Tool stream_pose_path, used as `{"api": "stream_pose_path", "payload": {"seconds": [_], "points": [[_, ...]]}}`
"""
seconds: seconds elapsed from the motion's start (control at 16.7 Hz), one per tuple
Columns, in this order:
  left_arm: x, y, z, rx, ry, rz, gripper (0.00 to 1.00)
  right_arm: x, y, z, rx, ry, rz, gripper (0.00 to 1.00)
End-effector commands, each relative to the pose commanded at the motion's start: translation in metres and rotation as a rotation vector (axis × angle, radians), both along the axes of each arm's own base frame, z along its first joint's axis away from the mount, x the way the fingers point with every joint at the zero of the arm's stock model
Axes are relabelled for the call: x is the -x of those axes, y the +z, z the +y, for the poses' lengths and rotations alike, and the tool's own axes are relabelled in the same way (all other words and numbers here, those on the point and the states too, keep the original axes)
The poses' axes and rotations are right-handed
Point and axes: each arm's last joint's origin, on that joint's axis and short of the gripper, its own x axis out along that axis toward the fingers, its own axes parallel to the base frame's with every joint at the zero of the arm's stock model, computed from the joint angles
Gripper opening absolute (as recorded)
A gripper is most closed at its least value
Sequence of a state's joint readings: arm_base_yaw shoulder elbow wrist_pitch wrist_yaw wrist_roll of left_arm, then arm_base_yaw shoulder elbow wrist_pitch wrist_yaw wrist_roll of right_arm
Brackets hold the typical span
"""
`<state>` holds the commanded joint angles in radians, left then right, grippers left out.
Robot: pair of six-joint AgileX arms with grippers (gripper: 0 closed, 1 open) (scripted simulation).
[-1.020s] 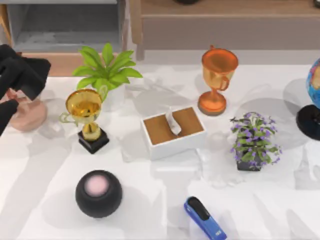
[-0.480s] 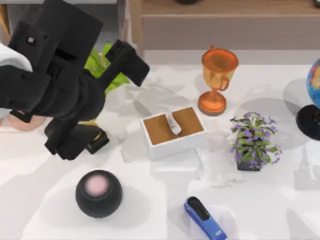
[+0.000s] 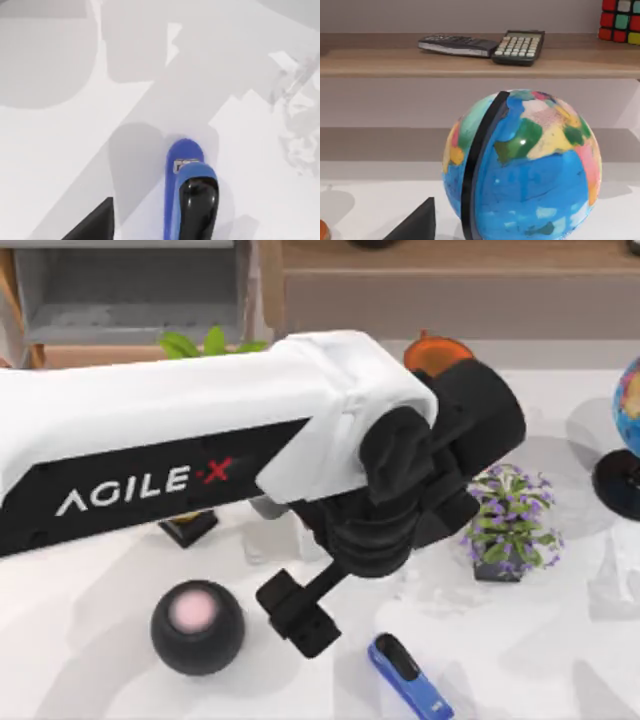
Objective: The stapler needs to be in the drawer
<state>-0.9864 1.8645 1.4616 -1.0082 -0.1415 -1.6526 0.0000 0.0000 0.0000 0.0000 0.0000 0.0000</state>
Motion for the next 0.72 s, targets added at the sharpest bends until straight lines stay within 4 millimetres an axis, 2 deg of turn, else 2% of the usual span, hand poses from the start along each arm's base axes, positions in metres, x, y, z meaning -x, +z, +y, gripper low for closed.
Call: {"api": "stream_pose_path", "payload": {"seconds": [0.18, 0.36, 0.72], "points": [[0.027, -0.023, -0.043, -0.119, -0.019, 0.039, 1.0, 0.0, 0.0, 0.0, 0.0, 0.0, 0.0, 1.0], [0.044, -0.035, -0.065, -0.181, -0.031, 0.049, 1.0, 0.0, 0.0, 0.0, 0.0, 0.0, 0.0, 1.0], [0.044, -0.035, -0.065, -0.181, -0.031, 0.049, 1.0, 0.0, 0.0, 0.0, 0.0, 0.0, 0.0, 1.0]]}}
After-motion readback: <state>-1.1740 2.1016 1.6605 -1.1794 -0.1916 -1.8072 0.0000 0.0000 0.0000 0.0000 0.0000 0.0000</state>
